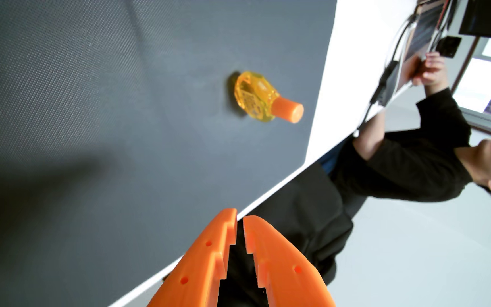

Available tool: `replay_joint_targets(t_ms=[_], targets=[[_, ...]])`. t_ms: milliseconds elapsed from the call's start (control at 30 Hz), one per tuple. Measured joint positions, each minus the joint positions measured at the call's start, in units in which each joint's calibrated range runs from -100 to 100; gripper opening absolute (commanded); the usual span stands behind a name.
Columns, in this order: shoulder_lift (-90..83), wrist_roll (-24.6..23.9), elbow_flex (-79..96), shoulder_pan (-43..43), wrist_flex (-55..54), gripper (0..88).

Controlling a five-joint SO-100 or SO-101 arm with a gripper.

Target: Grab the eyedrops

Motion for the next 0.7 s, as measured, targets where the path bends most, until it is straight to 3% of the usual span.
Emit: replay_joint_targets(t_ms=[700], targets=[[40.95,10.04,-27.81,0.6,-4.53,1.4]])
